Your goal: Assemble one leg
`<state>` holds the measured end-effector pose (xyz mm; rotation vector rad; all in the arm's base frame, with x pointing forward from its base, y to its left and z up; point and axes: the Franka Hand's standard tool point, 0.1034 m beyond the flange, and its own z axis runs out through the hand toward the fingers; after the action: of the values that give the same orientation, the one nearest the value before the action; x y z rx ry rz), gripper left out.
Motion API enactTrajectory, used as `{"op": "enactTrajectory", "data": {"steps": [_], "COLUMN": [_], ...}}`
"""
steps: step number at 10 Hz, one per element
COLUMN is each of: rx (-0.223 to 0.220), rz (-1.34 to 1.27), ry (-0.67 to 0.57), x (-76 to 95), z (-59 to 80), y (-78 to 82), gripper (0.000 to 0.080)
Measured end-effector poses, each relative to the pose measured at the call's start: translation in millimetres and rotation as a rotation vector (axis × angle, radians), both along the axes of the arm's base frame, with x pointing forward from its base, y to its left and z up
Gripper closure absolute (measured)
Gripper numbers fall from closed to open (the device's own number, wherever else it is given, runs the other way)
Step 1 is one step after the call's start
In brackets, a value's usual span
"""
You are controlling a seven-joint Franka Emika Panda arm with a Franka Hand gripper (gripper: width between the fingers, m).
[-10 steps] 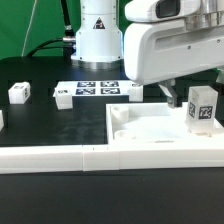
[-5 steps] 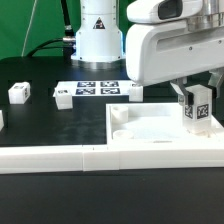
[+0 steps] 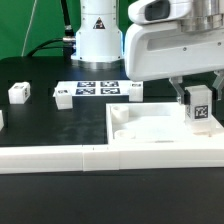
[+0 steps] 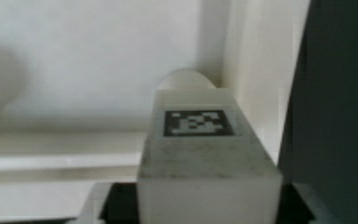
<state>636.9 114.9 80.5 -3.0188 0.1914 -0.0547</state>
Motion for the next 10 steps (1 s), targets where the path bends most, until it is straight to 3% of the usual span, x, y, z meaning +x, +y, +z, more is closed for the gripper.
{"op": "enactTrajectory", "data": {"steps": [3,7,8,9,10], "rx": [-0.016,-0.006,0.009,0.01,0.009], "rz": [-0.419,-0.772,-0.859,-0.84,-0.795], "ry": [0.037,0.067,0.082,0.081,0.077], "x": [-0.1,0.0,-0.5,-0.7,-0.7], "z": [-1.0,-1.3,-1.7,-1.8,-1.8], "y": [-0.2,-1.5,1.3,2.7,3.2], "gripper": [0.0508,0.0507,0.0397,0.0397,0.023]}}
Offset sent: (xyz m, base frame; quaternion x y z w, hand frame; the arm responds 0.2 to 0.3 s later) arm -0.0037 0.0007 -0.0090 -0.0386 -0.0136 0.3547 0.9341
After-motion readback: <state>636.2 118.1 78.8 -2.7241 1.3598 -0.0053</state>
